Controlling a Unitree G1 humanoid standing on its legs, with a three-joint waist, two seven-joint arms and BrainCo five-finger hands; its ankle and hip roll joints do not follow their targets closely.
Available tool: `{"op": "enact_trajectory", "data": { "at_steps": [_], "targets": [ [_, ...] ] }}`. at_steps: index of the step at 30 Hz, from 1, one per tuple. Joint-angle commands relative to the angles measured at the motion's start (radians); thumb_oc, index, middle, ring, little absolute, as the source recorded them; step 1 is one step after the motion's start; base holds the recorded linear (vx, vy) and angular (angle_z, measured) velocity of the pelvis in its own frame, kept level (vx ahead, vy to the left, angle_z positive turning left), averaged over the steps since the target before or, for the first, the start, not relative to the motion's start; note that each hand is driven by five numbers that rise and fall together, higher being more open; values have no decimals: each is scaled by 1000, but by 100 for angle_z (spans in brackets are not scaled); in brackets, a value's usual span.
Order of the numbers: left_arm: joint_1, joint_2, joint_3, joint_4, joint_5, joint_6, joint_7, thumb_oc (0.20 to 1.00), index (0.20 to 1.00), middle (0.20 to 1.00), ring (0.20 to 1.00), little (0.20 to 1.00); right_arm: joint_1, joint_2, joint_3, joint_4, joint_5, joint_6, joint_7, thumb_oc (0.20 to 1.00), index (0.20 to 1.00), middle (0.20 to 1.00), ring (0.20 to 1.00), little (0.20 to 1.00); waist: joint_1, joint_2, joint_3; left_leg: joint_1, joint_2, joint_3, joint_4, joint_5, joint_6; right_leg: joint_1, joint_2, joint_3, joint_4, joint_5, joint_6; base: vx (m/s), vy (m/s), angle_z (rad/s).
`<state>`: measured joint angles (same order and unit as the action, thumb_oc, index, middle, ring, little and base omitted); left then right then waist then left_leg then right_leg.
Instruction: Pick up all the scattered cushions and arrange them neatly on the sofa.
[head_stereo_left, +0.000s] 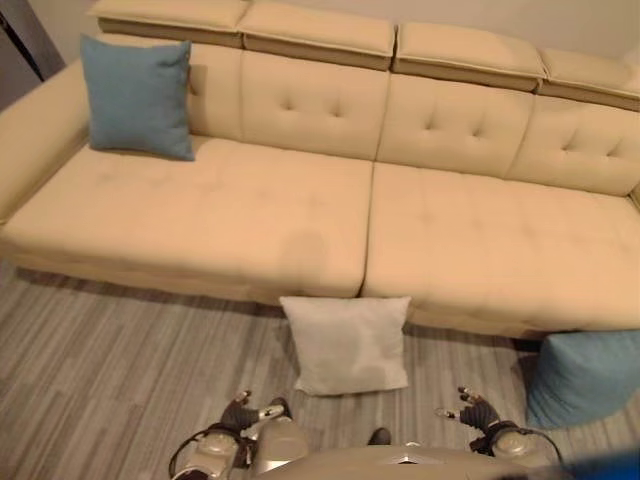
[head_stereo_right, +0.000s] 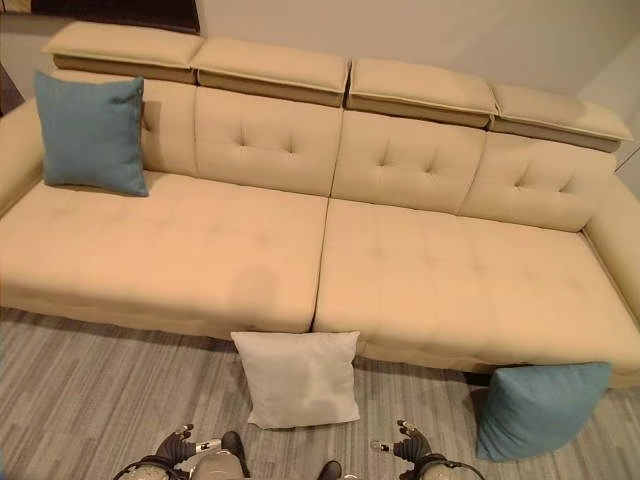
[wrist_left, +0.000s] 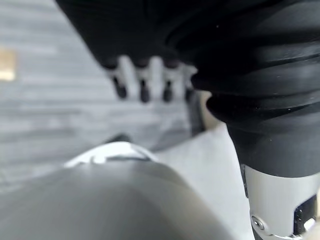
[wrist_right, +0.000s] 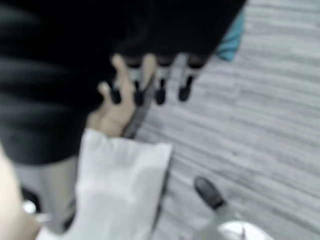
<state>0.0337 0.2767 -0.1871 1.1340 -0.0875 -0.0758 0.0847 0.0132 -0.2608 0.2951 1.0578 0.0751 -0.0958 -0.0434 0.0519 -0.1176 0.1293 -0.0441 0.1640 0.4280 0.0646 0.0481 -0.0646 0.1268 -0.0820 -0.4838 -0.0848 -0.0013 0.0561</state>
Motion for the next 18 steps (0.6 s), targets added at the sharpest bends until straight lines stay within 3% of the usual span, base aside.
{"op": "enact_trajectory", "data": {
  "at_steps": [1, 3, 5, 7, 8, 9, 11, 16, 18],
  "targets": [
    [-36, -2, -13, 31, 17, -19, -3, 1000, 1000, 1000, 1000, 1000, -54, -19, 4, -32, -14, -25, -1, 1000, 1000, 1000, 1000, 1000, 15, 16, 12, -27, -21, -48, 43, 6, -28, 14, -57, 86, 187, -82, 97, 203, 249, -7],
    [-46, 7, -18, 19, 16, -20, -2, 1000, 1000, 1000, 1000, 1000, -65, -18, 8, -50, -21, -25, 0, 1000, 1000, 1000, 1000, 1000, 12, 21, 23, -24, -33, -41, 35, 7, 4, -55, -89, 106, 302, -56, 112, 42, 184, 0],
    [-66, 18, -30, 4, 16, -22, 1, 1000, 1000, 1000, 1000, 1000, -76, -16, 12, -62, -17, -23, 1, 1000, 1000, 1000, 1000, 1000, -6, 28, 36, -27, -50, -70, 33, -1, 19, -127, -83, 189, 390, -54, 129, 39, 130, 8],
    [-68, 20, -35, -3, 15, -25, 2, 1000, 1000, 1000, 1000, 1000, -74, -19, 16, -78, -16, -25, 2, 1000, 1000, 1000, 1000, 1000, -14, 30, 37, -22, -60, -86, 26, -3, 21, -133, -71, 226, 370, -65, 120, 94, 57, 26],
    [-74, 20, -42, -19, 8, -32, 6, 1000, 1000, 1000, 1000, 1000, -70, -28, 19, -110, -10, -29, 2, 1000, 1000, 1000, 1000, 1000, -34, 36, 37, -10, -82, -121, 0, -5, 23, -143, -48, 299, 297, -72, 103, 92, 23, 34],
    [-74, 20, -42, -19, 8, -32, 6, 1000, 1000, 1000, 1000, 1000, -70, -29, 18, -110, -10, -28, 2, 1000, 1000, 1000, 1000, 1000, -33, 37, 34, -13, -80, -120, 0, -4, 22, -146, -46, 300, 294, -68, 102, 128, 17, 33],
    [-87, 17, -52, -22, 0, -40, 10, 1000, 1000, 1000, 1000, 1000, -72, -39, 20, -124, 1, -34, 0, 1000, 1000, 1000, 1000, 1000, -55, 44, 35, 3, -99, -157, -20, -14, 23, -178, -44, 394, 197, -31, 104, 137, -32, 49],
    [-82, 11, -46, -16, 4, -40, 18, 1000, 1000, 1000, 1000, 1000, -71, -43, 28, -136, -10, -33, 4, 1000, 1000, 1000, 1000, 1000, -47, 33, 39, 7, -102, -162, 1, -26, 20, -154, -69, 342, 157, -5, 112, 59, -54, 48],
    [-85, 11, -45, -38, -15, -45, 17, 1000, 1000, 1000, 1000, 1000, -76, -70, 24, -157, -11, -41, -8, 1000, 1000, 1000, 1000, 1000, -40, 33, 41, -6, -93, -188, -4, -4, -8, -111, -42, 303, 70, 7, 96, 69, -172, 22]
  ]
}}
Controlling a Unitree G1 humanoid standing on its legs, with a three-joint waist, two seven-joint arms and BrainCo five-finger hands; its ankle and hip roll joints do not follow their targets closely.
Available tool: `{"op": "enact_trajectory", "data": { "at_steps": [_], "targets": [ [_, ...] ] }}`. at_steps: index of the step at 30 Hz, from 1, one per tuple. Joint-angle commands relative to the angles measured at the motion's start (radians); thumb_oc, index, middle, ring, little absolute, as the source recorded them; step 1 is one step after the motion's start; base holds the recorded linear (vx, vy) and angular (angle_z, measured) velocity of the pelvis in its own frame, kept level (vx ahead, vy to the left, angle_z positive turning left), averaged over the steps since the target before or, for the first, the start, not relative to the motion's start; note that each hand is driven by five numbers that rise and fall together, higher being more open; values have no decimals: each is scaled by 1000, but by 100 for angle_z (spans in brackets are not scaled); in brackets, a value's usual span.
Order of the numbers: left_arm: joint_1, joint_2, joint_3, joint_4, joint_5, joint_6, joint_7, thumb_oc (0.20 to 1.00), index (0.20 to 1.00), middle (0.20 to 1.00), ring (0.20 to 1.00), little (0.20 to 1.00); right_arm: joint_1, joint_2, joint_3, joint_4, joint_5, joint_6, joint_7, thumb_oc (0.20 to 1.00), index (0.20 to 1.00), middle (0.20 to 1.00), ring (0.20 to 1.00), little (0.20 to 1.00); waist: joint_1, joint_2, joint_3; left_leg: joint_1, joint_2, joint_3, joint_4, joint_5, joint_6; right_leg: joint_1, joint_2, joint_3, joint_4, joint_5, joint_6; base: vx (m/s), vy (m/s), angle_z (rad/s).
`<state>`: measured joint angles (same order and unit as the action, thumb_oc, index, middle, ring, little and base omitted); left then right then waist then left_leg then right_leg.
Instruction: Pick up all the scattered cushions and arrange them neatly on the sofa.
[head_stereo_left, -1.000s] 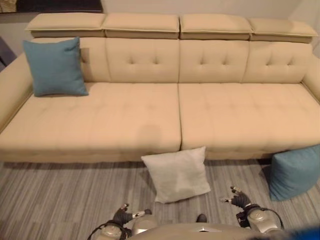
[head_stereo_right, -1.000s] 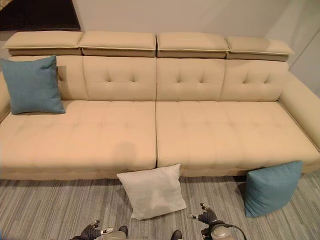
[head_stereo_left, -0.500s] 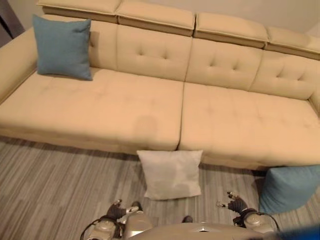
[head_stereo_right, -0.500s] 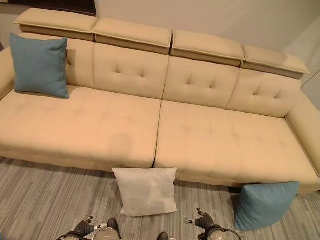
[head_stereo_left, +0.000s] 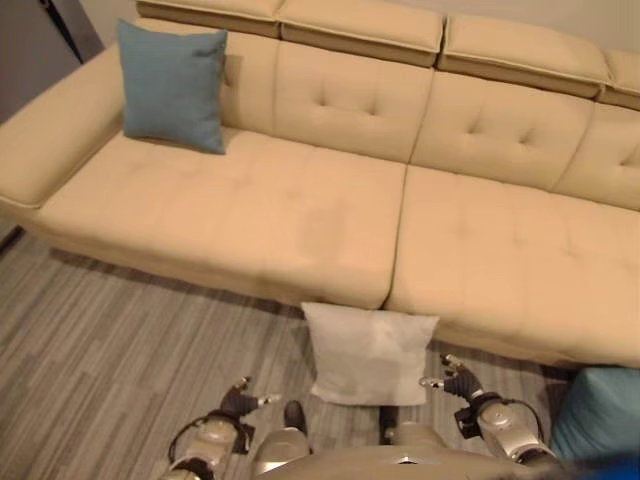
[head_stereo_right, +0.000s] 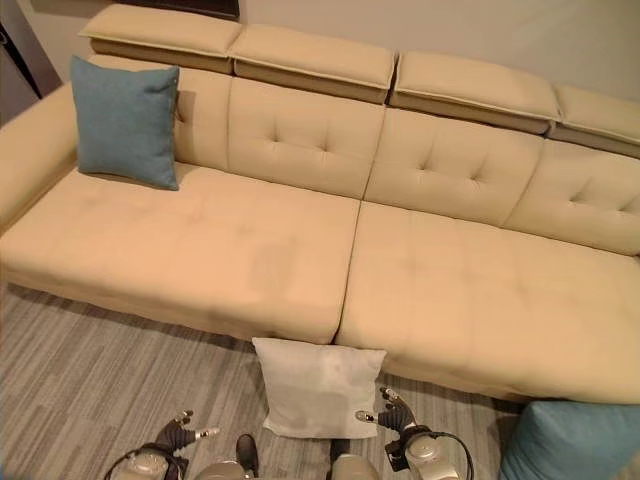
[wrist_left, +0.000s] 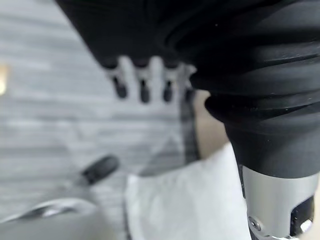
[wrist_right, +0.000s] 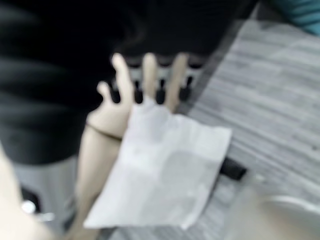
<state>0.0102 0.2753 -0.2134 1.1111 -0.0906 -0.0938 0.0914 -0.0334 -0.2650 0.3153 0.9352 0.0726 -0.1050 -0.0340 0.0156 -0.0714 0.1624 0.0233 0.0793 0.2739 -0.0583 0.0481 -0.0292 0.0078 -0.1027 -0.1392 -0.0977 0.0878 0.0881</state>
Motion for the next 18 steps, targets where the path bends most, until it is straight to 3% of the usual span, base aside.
{"op": "enact_trajectory", "data": {
  "at_steps": [1, 4, 10, 13, 14, 17, 18],
  "targets": [
    [-62, 13, -19, -15, -12, -27, 10, 1000, 1000, 1000, 1000, 1000, -29, -66, 4, -35, -9, -32, -17, 1000, 1000, 1000, 1000, 1000, -4, -13, 8, -74, -8, -35, 119, -4, -43, 9, -21, -42, 82, -82, 64, 42, -122, 38],
    [-68, 15, -30, -71, -33, -37, 10, 1000, 1000, 1000, 1000, 1000, -29, -87, -4, -52, -5, -40, -25, 1000, 1000, 1000, 1000, 1000, -3, -10, 28, -81, 9, -42, 130, 4, -57, 37, -10, -79, 62, -86, 54, 6, -94, 18],
    [-83, 30, -48, -179, -61, -52, 19, 1000, 1000, 1000, 1000, 1000, -34, -112, -11, -95, 4, -47, -32, 1000, 1000, 1000, 1000, 1000, -7, -11, 60, -94, 22, -42, 142, 9, -63, 28, -6, -92, 77, -92, 48, -49, -48, 5],
    [-127, 35, -70, -227, -83, -61, 30, 1000, 1000, 1000, 1000, 1000, -57, -123, -22, -104, 11, -51, -50, 1000, 1000, 1000, 1000, 1000, -20, -6, 107, -139, 33, -41, 177, 8, -66, -33, -14, -98, 135, -100, 40, -185, -28, 5],
    [-168, 45, -77, -273, -109, -69, 52, 1000, 1000, 1000, 1000, 1000, -89, -130, -31, -114, 13, -50, -70, 1000, 1000, 1000, 1000, 1000, -27, 3, 150, -194, 43, -33, 211, 6, -65, -117, -29, -105, 208, -103, 35, -175, -3, 3],
    [-208, 50, -73, -292, -143, -81, 78, 1000, 1000, 1000, 1000, 1000, -130, -132, -31, -114, 12, -49, -91, 1000, 1000, 1000, 1000, 1000, -31, 10, 171, -264, 51, -19, 251, 1, -60, -215, -43, -103, 278, -105, 35, -239, 18, 0],
    [-237, 55, -60, -325, -183, -95, 112, 1000, 1000, 1000, 1000, 1000, -163, -139, -34, -133, 9, -46, -113, 1000, 1000, 1000, 1000, 1000, -31, 10, 180, -344, 66, 1, 297, -9, -55, -318, -57, -101, 343, -108, 38, -253, 30, -7]
  ]
}}
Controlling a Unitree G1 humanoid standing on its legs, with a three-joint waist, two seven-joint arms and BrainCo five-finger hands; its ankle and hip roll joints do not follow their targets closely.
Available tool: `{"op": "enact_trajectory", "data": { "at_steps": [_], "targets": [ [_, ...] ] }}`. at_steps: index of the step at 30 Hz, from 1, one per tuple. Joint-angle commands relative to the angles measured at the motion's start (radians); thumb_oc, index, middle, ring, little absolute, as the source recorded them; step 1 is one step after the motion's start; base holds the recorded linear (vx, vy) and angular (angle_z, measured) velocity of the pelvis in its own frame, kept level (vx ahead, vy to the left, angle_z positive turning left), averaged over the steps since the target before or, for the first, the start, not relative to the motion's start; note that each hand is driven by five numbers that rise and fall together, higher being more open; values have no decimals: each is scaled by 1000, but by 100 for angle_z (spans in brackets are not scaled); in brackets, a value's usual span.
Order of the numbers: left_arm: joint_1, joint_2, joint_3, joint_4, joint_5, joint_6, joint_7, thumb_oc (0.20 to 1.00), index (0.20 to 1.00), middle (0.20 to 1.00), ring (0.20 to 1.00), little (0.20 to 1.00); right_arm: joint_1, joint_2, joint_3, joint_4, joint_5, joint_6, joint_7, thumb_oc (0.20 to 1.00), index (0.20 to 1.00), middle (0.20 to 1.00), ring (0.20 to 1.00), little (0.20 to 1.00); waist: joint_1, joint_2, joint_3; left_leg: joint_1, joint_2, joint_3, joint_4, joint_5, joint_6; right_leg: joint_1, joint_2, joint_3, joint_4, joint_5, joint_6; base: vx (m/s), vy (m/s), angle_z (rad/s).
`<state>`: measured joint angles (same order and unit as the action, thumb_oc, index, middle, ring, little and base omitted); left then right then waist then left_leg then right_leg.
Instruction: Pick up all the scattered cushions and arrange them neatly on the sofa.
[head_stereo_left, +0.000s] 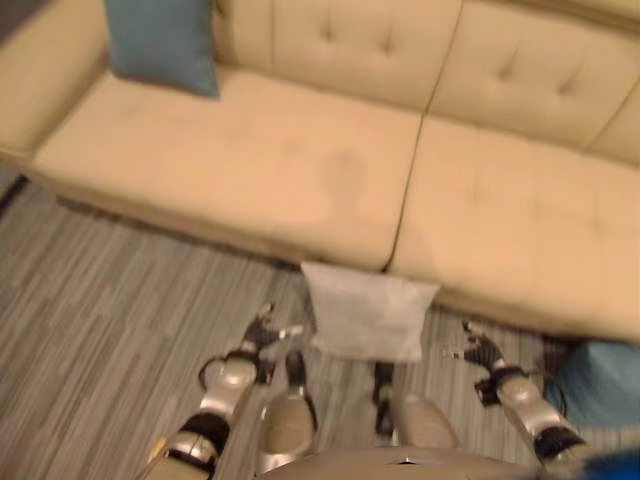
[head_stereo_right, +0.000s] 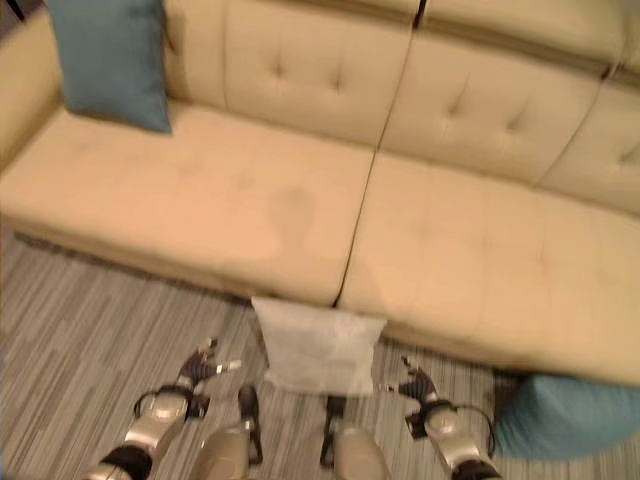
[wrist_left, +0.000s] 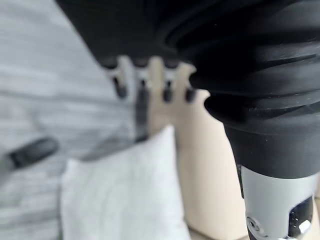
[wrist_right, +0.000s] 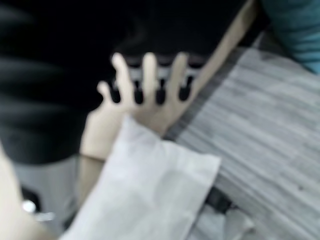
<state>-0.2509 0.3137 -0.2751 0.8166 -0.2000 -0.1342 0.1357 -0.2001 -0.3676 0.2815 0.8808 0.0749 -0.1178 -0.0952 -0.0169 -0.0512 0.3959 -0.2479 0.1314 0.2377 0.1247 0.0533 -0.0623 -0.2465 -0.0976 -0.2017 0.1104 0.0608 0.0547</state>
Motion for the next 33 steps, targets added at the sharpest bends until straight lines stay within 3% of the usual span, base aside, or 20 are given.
{"op": "enact_trajectory", "data": {
  "at_steps": [1, 7, 19, 24, 33],
  "targets": [
    [11, 17, 13, -42, -97, -64, 85, 1000, 1000, 1000, 1000, 1000, -17, -41, 2, -84, 4, -30, -62, 1000, 1000, 1000, 1000, 1000, 3, -9, -56, -111, 22, 47, 132, -17, -20, -111, -67, -35, 156, -81, 72, -180, 22, -10],
    [-68, 30, 50, -75, -181, -91, 142, 1000, 1000, 1000, 1000, 1000, -114, -63, 3, -137, 4, -27, -117, 1000, 1000, 1000, 1000, 1000, 4, -8, -35, -286, 63, 49, 256, -56, -27, -295, -92, -20, 269, -110, 80, -63, 0, -29],
    [-260, 40, 72, -98, -321, -113, 234, 1000, 1000, 1000, 1000, 1000, -295, -132, -49, -133, 37, -33, -242, 1000, 1000, 1000, 1000, 1000, 0, 18, 7, -718, 113, -20, 532, -109, -19, -713, -149, -4, 566, -169, 54, -20, -8, 11],
    [-347, 43, 56, -82, -364, -103, 248, 1000, 1000, 1000, 1000, 1000, -365, -160, -56, -157, 56, -36, -281, 1000, 1000, 1000, 1000, 1000, -8, 6, 11, -907, 121, -53, 666, -142, -13, -885, -149, 4, 687, -203, 32, 33, -13, 5],
    [-477, 100, 15, -87, -410, -93, 252, 1000, 1000, 1000, 1000, 1000, -408, -215, -62, -219, 83, -44, -307, 1000, 1000, 1000, 1000, 1000, -37, -11, 30, -1124, 148, -104, 836, -204, 13, -1110, -148, 47, 843, -247, 5, 57, 17, -4]
  ]
}}
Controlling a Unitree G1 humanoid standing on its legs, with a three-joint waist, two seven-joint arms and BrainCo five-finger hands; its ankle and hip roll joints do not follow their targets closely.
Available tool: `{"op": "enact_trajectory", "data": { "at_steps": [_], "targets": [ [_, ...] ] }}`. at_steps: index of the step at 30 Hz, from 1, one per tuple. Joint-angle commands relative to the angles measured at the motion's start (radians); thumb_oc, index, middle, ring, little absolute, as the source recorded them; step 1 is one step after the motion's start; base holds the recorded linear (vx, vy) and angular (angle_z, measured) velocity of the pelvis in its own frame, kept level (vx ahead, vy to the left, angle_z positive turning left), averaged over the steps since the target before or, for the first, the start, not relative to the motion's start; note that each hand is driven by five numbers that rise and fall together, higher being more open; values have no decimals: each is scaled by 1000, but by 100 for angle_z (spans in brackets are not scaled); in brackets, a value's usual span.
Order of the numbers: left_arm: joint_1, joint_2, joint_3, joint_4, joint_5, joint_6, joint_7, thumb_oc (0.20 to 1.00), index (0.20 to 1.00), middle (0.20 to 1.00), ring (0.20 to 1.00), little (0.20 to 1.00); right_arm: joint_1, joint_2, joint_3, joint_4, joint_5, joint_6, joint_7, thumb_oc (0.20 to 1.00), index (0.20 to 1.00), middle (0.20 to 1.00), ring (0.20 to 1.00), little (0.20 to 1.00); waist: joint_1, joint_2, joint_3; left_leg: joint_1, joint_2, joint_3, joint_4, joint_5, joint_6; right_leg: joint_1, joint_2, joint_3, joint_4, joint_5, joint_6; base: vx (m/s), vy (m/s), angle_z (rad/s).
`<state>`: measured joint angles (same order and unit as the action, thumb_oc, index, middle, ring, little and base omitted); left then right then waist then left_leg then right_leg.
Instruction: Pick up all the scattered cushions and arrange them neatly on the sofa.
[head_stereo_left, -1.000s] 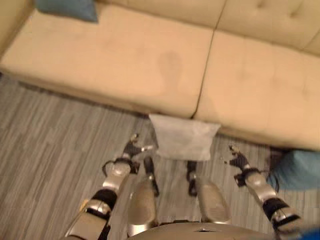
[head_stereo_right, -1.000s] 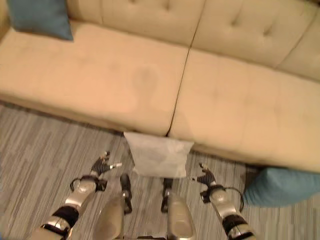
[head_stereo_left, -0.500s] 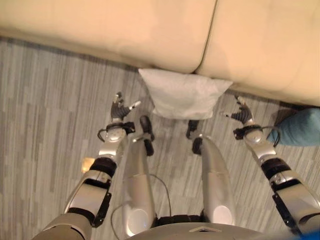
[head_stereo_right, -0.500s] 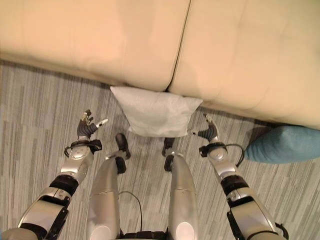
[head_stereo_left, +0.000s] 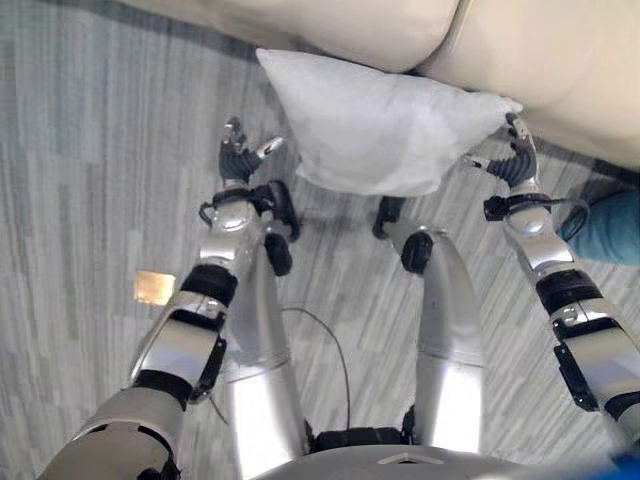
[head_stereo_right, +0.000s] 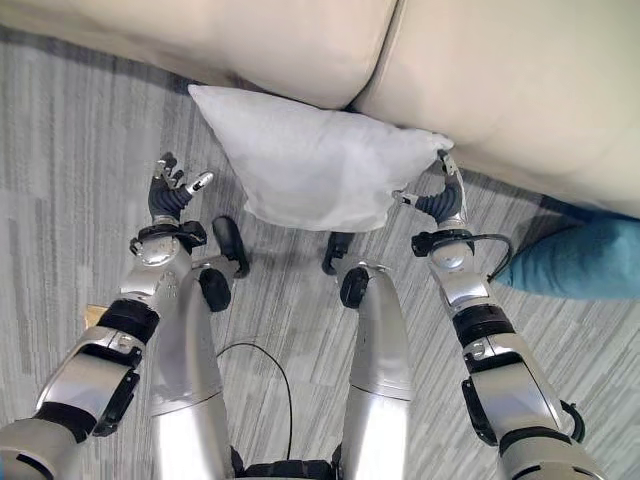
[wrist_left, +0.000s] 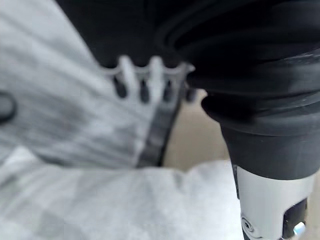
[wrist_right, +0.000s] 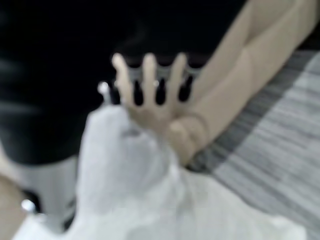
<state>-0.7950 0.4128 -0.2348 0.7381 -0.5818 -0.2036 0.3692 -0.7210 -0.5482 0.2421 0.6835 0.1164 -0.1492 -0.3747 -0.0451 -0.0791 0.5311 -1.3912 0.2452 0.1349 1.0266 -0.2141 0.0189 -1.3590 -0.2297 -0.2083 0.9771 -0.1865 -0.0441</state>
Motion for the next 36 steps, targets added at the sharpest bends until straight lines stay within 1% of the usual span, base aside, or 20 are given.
{"op": "enact_trajectory", "data": {
  "at_steps": [1, 2, 6, 7, 8, 9, 11, 14, 16, 20, 24, 27, 28, 29, 31, 34, 35, 36],
  "targets": [
    [67, 0, -25, -8, -29, -24, 19, 1000, 1000, 1000, 1000, 1000, 113, -35, -23, -22, 42, -13, -27, 1000, 1000, 1000, 1000, 1000, -8, 17, -106, 17, 34, -2, -64, 62, -68, 1, -16, 53, -22, 0, 104, 79, 47, -13],
    [39, 9, -36, -7, -25, -21, 24, 1000, 1000, 1000, 1000, 1000, 105, -46, -25, -30, 48, -15, -27, 1000, 1000, 1000, 1000, 1000, -16, 16, -96, -8, 40, -7, -33, 51, -61, -30, -15, 62, 5, -5, 101, 37, 29, -11],
    [-7, 35, -49, -10, -30, -21, 29, 1000, 1000, 1000, 1000, 1000, 97, -68, -26, -64, 50, -19, -30, 1000, 1000, 1000, 1000, 1000, -26, 11, -83, -54, 55, -10, 22, 30, -53, -87, -7, 80, 51, -13, 101, 51, 49, -14],
    [-40, 40, -58, -20, -44, -24, 32, 1000, 1000, 1000, 1000, 1000, 81, -83, -23, -72, 60, -24, -29, 1000, 1000, 1000, 1000, 1000, -31, 10, -71, -82, 59, -12, 54, 20, -47, -115, -6, 85, 69, -15, 99, 34, 14, -30],
    [-40, 40, -58, -20, -45, -24, 32, 1000, 1000, 1000, 1000, 1000, 81, -83, -23, -72, 60, -24, -29, 1000, 1000, 1000, 1000, 1000, -31, 10, -71, -84, 60, -13, 55, 19, -47, -116, -6, 86, 70, -15, 99, 41, 19, -30],
    [-63, 38, -69, -38, -66, -31, 31, 1000, 1000, 1000, 1000, 1000, 70, -97, -17, -84, 63, -23, -28, 1000, 1000, 1000, 1000, 1000, -39, 11, -58, -105, 63, -18, 79, 16, -43, -144, -2, 94, 95, -16, 98, 27, 20, -16],
    [-95, 33, -87, -53, -84, -37, 34, 1000, 1000, 1000, 1000, 1000, 44, -112, -5, -88, 72, -24, -25, 1000, 1000, 1000, 1000, 1000, -43, 12, -46, -128, 67, -18, 107, 10, -39, -174, 2, 102, 123, -19, 97, 30, 17, -7],
    [-139, 29, -124, -71, -97, -34, 26, 1000, 1000, 1000, 1000, 1000, -5, -139, 28, -87, 81, -20, -10, 1000, 1000, 1000, 1000, 1000, -46, 13, -29, -161, 75, -24, 139, 5, -33, -208, 11, 114, 149, -16, 96, 26, -2, -9],
    [-169, 19, -150, -83, -102, -31, 23, 1000, 1000, 1000, 1000, 1000, -47, -147, 59, -78, 100, -22, 6, 1000, 1000, 1000, 1000, 1000, -44, 22, -12, -168, 84, -28, 156, 0, -30, -210, 17, 111, 158, -17, 95, 23, 18, -9],
    [-171, -12, -186, -107, -111, -34, 17, 1000, 1000, 1000, 1000, 1000, -95, -140, 100, -67, 136, -28, 19, 1000, 1000, 1000, 1000, 1000, -36, 38, -11, -178, 94, -35, 177, -4, -27, -211, 22, 103, 169, -24, 97, 28, 5, -3],
    [-169, -43, -217, -114, -114, -33, 12, 1000, 1000, 1000, 1000, 1000, -140, -123, 145, -48, 141, -30, 24, 1000, 1000, 1000, 1000, 1000, -28, 49, -11, -178, 93, -42, 203, -13, -22, -211, 25, 104, 193, -30, 94, 19, -9, -5],
    [-182, -89, -239, -108, -132, -40, 22, 1000, 1000, 1000, 1000, 1000, -218, -74, 205, -29, 143, -26, 24, 1000, 1000, 1000, 1000, 1000, -22, 58, -11, -178, 95, -43, 212, -12, -20, -211, 23, 109, 208, -31, 87, 7, -1, -2],
    [-182, -89, -239, -108, -132, -41, 22, 1000, 1000, 1000, 1000, 1000, -218, -74, 206, -28, 143, -26, 24, 1000, 1000, 1000, 1000, 1000, -22, 58, -11, -178, 95, -43, 212, -12, -20, -211, 23, 109, 208, -31, 87, 0, 0, 0],
    [-187, -101, -250, -108, -129, -40, 21, 1000, 1000, 1000, 1000, 1000, -243, -55, 225, -20, 142, -22, 24, 1000, 1000, 1000, 1000, 1000, -19, 61, -11, -179, 94, -42, 217, -11, -20, -211, 25, 110, 212, -30, 84, 0, 0, 0],
    [-191, -157, -265, -117, -152, -52, 29, 1000, 1000, 1000, 1000, 1000, -290, 22, 264, 7, 144, -18, 23, 1000, 1000, 1000, 1000, 1000, -7, 72, -11, -179, 90, -47, 225, -7, -17, -211, 27, 112, 220, -28, 79, 0, 0, 0],
    [-204, -188, -273, -116, -172, -62, 36, 1000, 1000, 1000, 1000, 1000, -323, 74, 290, 34, 142, -13, 20, 1000, 1000, 1000, 1000, 1000, 1, 77, -11, -179, 88, -48, 224, -5, -15, -211, 27, 115, 225, -28, 76, 0, 0, 0],
    [-221, -216, -277, -118, -182, -70, 42, 1000, 1000, 1000, 1000, 1000, -356, 129, 311, 74, 146, -8, 19, 1000, 1000, 1000, 1000, 1000, 6, 83, -11, -179, 83, -47, 227, -3, -13, -211, 26, 119, 229, -27, 73, 0, 0, 0],
    [-230, -226, -278, -119, -185, -73, 45, 1000, 1000, 1000, 1000, 1000, -370, 151, 320, 88, 144, -5, 20, 1000, 1000, 1000, 1000, 1000, 7, 86, -11, -179, 80, -48, 227, -2, -12, -211, 25, 120, 232, -27, 72, 0, 0, 0]
  ]
}}
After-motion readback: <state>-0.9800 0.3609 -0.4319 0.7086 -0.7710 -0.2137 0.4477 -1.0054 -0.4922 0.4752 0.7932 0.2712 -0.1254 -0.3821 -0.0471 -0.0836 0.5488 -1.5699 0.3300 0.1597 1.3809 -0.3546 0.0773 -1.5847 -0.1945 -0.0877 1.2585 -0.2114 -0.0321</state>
